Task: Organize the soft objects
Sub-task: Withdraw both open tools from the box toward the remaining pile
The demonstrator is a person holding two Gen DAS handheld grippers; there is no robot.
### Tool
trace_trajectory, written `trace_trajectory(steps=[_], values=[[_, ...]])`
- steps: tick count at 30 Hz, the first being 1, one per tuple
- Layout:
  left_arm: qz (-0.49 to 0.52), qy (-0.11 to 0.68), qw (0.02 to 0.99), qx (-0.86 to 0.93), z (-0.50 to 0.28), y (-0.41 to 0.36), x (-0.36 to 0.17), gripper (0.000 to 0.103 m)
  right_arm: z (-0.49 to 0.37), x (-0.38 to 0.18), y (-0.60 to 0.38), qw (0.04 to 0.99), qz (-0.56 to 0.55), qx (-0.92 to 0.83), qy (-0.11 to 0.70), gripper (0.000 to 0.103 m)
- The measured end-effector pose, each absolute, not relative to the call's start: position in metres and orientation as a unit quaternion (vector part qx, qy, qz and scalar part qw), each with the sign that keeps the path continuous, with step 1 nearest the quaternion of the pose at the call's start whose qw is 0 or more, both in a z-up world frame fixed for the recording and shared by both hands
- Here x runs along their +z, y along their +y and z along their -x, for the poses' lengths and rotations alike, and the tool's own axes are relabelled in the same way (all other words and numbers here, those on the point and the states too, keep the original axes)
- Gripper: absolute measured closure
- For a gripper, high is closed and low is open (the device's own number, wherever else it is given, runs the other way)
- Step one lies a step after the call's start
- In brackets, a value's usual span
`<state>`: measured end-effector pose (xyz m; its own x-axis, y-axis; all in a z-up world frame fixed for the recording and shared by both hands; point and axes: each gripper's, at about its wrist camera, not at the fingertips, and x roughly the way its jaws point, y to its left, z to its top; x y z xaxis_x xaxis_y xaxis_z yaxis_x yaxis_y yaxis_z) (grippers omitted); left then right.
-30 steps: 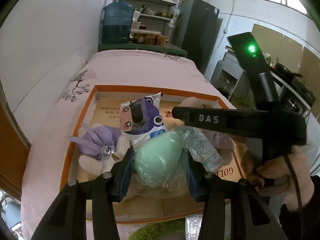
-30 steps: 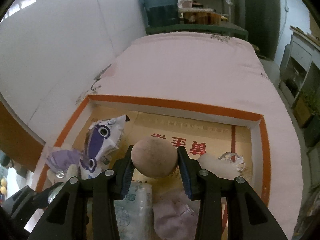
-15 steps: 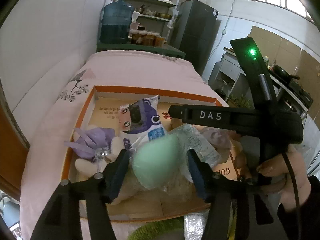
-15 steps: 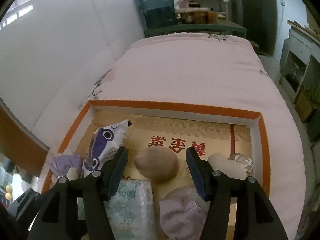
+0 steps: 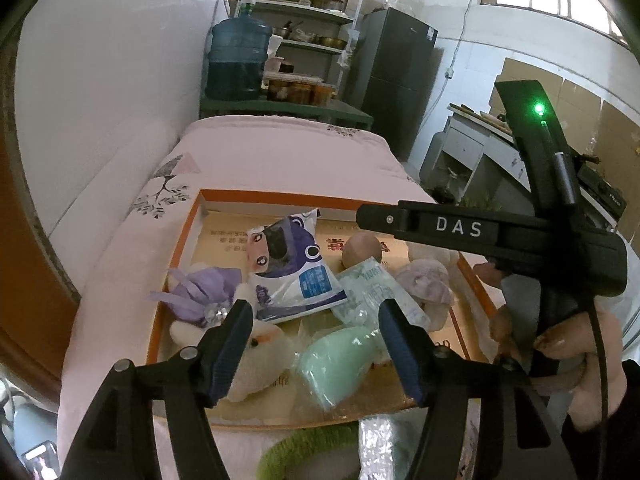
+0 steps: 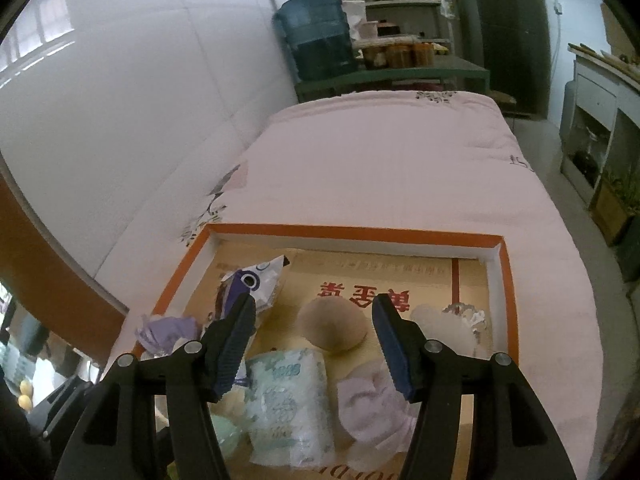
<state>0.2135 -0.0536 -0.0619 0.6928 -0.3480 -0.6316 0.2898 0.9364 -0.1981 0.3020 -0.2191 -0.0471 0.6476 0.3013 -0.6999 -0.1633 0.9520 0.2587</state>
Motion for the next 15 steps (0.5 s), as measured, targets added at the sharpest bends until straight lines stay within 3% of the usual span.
trace_trajectory(steps=[15], values=[[0.047,0.335,0.926,-0.167,-0.19,-0.045,-0.045,0.038,-0.269,-0.028,-0.211,0.913,-0.075,0.12,0.383,0.041]])
